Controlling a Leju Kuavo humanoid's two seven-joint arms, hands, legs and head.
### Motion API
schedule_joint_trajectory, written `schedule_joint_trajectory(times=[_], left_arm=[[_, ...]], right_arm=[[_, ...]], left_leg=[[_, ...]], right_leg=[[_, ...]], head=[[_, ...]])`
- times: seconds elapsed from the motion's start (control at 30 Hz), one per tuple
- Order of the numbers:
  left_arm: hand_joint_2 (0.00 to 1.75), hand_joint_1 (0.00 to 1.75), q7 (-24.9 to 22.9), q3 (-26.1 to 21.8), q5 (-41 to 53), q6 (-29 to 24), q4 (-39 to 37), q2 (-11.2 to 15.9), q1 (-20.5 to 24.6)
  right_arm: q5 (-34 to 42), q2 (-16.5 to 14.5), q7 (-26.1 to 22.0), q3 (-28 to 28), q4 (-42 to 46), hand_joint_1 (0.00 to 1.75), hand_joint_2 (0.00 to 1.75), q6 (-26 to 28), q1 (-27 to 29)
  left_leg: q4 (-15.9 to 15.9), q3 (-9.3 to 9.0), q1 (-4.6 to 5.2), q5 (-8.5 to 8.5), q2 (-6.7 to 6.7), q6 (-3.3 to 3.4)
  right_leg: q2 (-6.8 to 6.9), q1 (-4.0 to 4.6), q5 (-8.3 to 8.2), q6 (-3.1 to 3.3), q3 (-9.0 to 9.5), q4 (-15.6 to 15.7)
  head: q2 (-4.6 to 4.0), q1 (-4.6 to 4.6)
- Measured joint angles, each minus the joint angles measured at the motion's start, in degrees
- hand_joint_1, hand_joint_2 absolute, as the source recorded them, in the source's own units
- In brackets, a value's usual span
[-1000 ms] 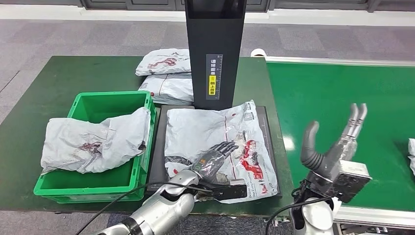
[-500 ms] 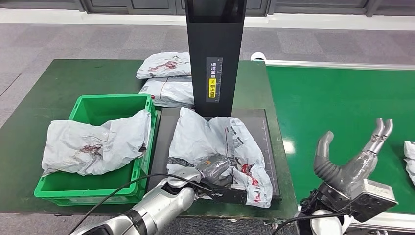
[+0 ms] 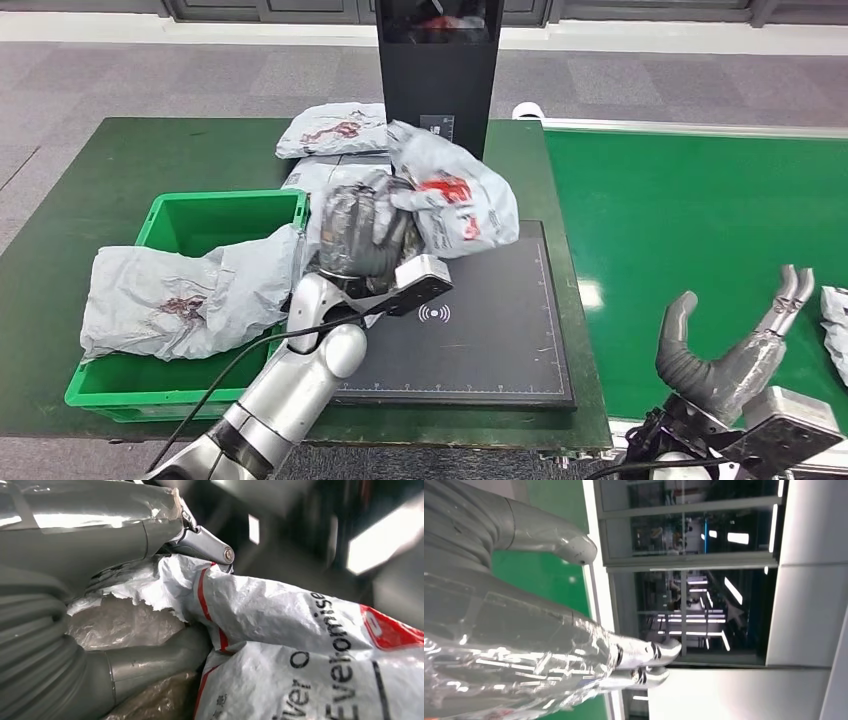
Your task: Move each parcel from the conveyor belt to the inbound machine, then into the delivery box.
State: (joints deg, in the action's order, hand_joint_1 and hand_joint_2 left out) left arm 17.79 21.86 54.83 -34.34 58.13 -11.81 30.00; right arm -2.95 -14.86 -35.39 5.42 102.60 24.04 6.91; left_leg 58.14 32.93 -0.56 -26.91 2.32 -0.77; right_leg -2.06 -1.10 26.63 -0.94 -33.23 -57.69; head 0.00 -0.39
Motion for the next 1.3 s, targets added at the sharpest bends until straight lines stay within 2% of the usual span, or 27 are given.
schedule_joint_trajectory(times=[0.13, 0.2, 0.33, 0.37, 0.43, 0.5, 0.57, 0.6, 0.67, 0.7, 0.73, 0.77, 0.8, 0.87, 0.93, 1.0, 1.13, 1.3], left_arm=[[1.75, 1.75, 0.43, -2.63, 2.16, -4.09, 7.33, 0.73, -1.33], [1.75, 1.75, 2.92, -4.62, 5.96, -5.13, 11.14, 0.24, -2.71], [1.75, 1.75, 12.09, -15.62, 18.31, -5.85, 21.87, -3.42, -5.22], [1.75, 1.75, 12.09, -18.27, 21.20, -5.88, 23.92, -4.00, -5.59], [1.75, 1.75, 8.40, -22.50, 27.06, -5.88, 27.61, -4.23, -6.72], [1.75, 1.75, 0.07, -25.08, 32.02, -5.88, 29.75, -2.35, -7.85], [1.75, 1.75, -11.57, -25.92, 34.25, -5.87, 29.42, 1.73, -8.48], [1.75, 1.75, -18.62, -25.48, 34.59, -5.86, 28.21, 4.38, -8.29], [1.75, 1.75, -38.25, -21.49, 34.86, -5.72, 23.19, 10.59, -6.64], [1.75, 1.36, -46.76, -18.43, 34.94, -5.45, 20.04, 13.56, -5.73], [1.75, 0.93, -52.79, -15.06, 35.03, -4.90, 16.70, 15.97, -5.21], [1.75, 0.49, -55.45, -12.34, 35.07, -4.04, 13.82, 17.74, -5.15], [1.75, 0.05, -55.09, -10.57, 35.13, -2.52, 11.08, 18.72, -5.37], [1.75, 0.00, -53.49, -9.08, 35.15, 1.20, 5.81, 19.32, -5.68], [0.87, 0.00, -50.77, -9.01, 35.05, 4.30, 1.02, 19.19, -5.66], [0.00, 0.00, -45.71, -9.55, 34.40, 5.26, -2.87, 18.54, -5.65], [0.00, 0.00, -34.49, -13.62, 31.70, 4.00, -6.68, 15.41, -6.05], [0.00, 0.00, -31.59, -17.82, 30.27, 3.39, -7.71, 12.79, -6.10]], right_arm=[[0.42, -0.16, -0.40, 0.04, 0.02, 0.00, 1.75, 0.16, 0.19], [1.01, -0.18, -0.58, 0.04, 0.01, 0.00, 1.75, 0.16, 0.25], [2.83, -0.15, -1.39, -0.08, -0.49, 0.00, 1.75, 0.39, 0.35], [3.16, -0.10, -1.58, -0.20, -0.86, 0.00, 1.75, 0.58, 0.24], [3.70, 0.06, -1.70, -0.46, -1.75, 0.00, 1.75, 0.98, -0.03], [4.09, 0.29, -1.60, -0.66, -2.58, 0.00, 1.75, 1.17, -0.41], [4.26, 0.56, -1.36, -0.86, -3.32, 0.00, 1.75, 1.17, -0.81], [4.28, 0.70, -1.09, -1.02, -3.64, 0.00, 1.75, 1.08, -0.94], [4.14, 0.92, -0.23, -1.37, -4.13, 0.00, 1.75, 0.58, -1.13], [3.99, 0.99, 0.26, -1.48, -4.29, 0.00, 1.75, 0.15, -1.20], [3.84, 1.04, 0.68, -1.55, -4.44, 0.00, 1.75, -0.32, -1.26], [3.69, 1.08, 1.06, -1.58, -4.60, 0.00, 1.75, -0.84, -1.29], [3.55, 1.13, 1.37, -1.61, -4.80, 0.00, 1.75, -1.43, -1.30], [3.26, 1.18, 1.75, -1.65, -5.22, 0.00, 1.75, -2.54, -1.30], [2.78, 1.21, 1.99, -1.66, -5.66, 0.00, 1.75, -3.56, -1.26], [2.03, 1.22, 2.33, -1.66, -6.04, 0.00, 1.75, -4.63, -1.12], [1.02, 1.20, 2.79, -1.66, -6.42, 0.00, 1.75, -6.20, -0.23], [0.79, 1.20, 2.84, -1.66, -6.44, 0.00, 1.75, -6.39, 0.66]], left_leg=[[0.00, 0.08, 0.00, 0.00, 0.03, 0.00], [0.00, 0.11, 0.00, 0.00, 0.00, 0.00], [0.00, 0.16, 0.00, -0.01, -0.03, 0.00], [0.00, 0.15, 0.00, -0.02, -0.05, -0.01], [-0.02, 0.16, 0.00, -0.04, -0.07, -0.03], [-0.05, 0.14, 0.00, -0.05, -0.06, -0.05], [-0.06, 0.10, 0.00, 0.01, -0.07, -0.14], [-0.06, 0.10, -0.02, 0.05, -0.07, -0.21], [-0.07, 0.12, -0.09, 0.14, -0.06, -0.34], [-0.10, 0.12, -0.12, 0.16, -0.04, -0.38], [-0.12, 0.12, -0.15, 0.18, -0.03, -0.40], [-0.14, 0.11, -0.17, 0.18, -0.02, -0.40], [-0.14, 0.12, -0.19, 0.18, -0.04, -0.40], [-0.13, 0.14, -0.19, 0.18, -0.14, -0.40], [-0.12, 0.15, -0.15, 0.16, -0.25, -0.38], [-0.11, 0.17, -0.13, 0.15, -0.20, -0.37], [-0.11, 0.27, -0.13, 0.14, 0.03, -0.35], [-0.11, 0.28, -0.13, 0.11, -0.04, -0.34]], right_leg=[[0.01, 0.00, 0.01, 0.01, -0.05, 0.00], [0.00, 0.00, 0.01, 0.01, -0.07, -0.01], [-0.02, -0.02, 0.01, 0.01, -0.10, -0.01], [-0.04, -0.02, 0.01, 0.01, -0.10, -0.01], [-0.05, 0.01, 0.03, 0.03, -0.10, -0.01], [-0.04, 0.05, 0.05, 0.07, -0.10, -0.01], [-0.04, 0.12, 0.04, 0.15, -0.18, -0.02], [-0.04, 0.17, 0.01, 0.19, -0.25, -0.02], [-0.06, 0.26, -0.04, 0.28, -0.32, -0.02], [-0.06, 0.28, -0.06, 0.31, -0.28, -0.03], [-0.06, 0.28, -0.06, 0.32, -0.23, -0.04], [-0.05, 0.26, -0.07, 0.33, -0.20, -0.05], [-0.07, 0.24, -0.07, 0.33, -0.21, -0.06], [-0.18, 0.18, -0.10, 0.35, -0.30, -0.06], [-0.29, 0.12, -0.12, 0.35, -0.35, -0.06], [-0.26, 0.10, -0.11, 0.34, -0.37, -0.06], [-0.07, 0.11, -0.08, 0.32, -0.37, -0.05], [-0.07, 0.13, -0.08, 0.31, -0.40, -0.05]], head=[[0.00, 0.00], [0.00, 0.00], [0.00, 0.02], [0.00, 0.01], [0.00, -0.01], [0.00, 0.01], [0.00, 0.00], [0.00, -0.01], [0.00, -0.01], [0.00, -0.01], [0.00, -0.01], [0.00, -0.02], [0.00, 0.00], [0.00, 0.01], [0.00, 0.00], [0.00, -0.01], [0.00, 0.01], [0.00, 0.01]])
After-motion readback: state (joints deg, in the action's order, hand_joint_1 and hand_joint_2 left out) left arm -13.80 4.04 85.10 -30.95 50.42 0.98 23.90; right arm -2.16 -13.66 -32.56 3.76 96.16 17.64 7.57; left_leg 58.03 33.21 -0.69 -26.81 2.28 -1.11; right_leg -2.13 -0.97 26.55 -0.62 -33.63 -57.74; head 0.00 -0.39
